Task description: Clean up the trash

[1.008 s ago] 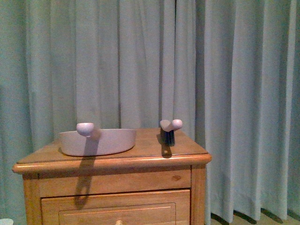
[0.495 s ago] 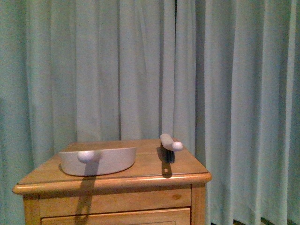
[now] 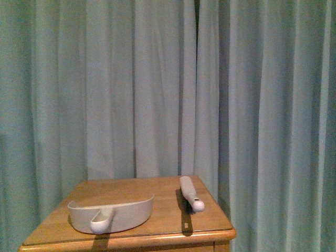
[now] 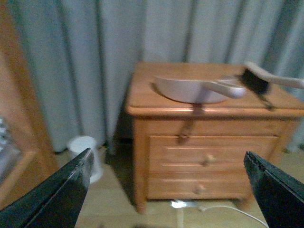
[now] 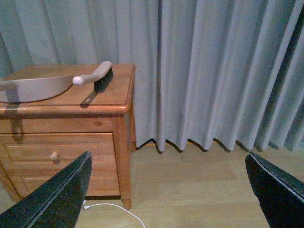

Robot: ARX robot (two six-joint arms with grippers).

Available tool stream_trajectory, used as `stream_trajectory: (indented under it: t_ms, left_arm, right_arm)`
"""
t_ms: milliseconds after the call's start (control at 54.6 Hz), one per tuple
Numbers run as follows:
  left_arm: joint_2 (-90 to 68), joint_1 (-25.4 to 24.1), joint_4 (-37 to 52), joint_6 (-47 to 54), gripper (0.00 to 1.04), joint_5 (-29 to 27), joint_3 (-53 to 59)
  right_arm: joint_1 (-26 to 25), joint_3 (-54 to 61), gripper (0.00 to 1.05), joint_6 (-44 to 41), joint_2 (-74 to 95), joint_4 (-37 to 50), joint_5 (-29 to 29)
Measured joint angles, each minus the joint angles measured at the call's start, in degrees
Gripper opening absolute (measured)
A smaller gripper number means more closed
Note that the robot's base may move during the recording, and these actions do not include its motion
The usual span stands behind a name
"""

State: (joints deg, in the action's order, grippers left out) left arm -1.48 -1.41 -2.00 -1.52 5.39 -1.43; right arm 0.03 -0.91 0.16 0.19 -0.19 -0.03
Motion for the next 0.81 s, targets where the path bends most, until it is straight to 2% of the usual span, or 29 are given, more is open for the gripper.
stream_trajectory:
  t_ms: [37,73,92,128,183,330,440,605,806]
  left_arm:
    - [-6.2,-5.5,-8.1,-3.2,0.97,16.7,-3.4]
    - [-11.7,-7.5,-10.7,-4.8,0.97,26.3,-4.5]
    - [-14.5,-7.6,-10.6,-5.5,0.97,30.6,-4.7]
    - [-17.8,-7.0,-9.4,-5.6,0.97,33.1,-5.3]
    - [-22.0,-5.7,-5.9,-5.7,0.97,31.9,-6.3]
    - [-40.3,0.6,8.6,-2.8,0.97,20.7,-13.8]
    - [-52.5,4.8,13.7,0.6,0.97,13.2,-20.6]
    - [-65.3,9.7,13.3,6.1,0.97,5.2,-32.7]
    - [-75.1,14.4,3.9,11.1,0.97,-1.0,-50.8]
  right_arm:
    - [0.0,0.0,0.97,0.0,0.0,0.0,-0.1]
    - [0.0,0.0,0.97,0.0,0.0,0.0,-0.1]
    - [0.0,0.0,0.97,0.0,0.0,0.0,0.0]
    - [0.0,0.0,0.97,0.0,0.0,0.0,0.0]
    - [0.0,0.0,0.97,0.0,0.0,0.0,0.0]
    - [0.0,0.0,0.97,0.0,0.0,0.0,0.0]
    - [0.0,0.0,0.97,0.0,0.0,0.0,0.0]
    - [0.0,0.0,0.97,0.0,0.0,0.0,0.0]
    - [0.0,0.0,0.97,0.0,0.0,0.0,0.0]
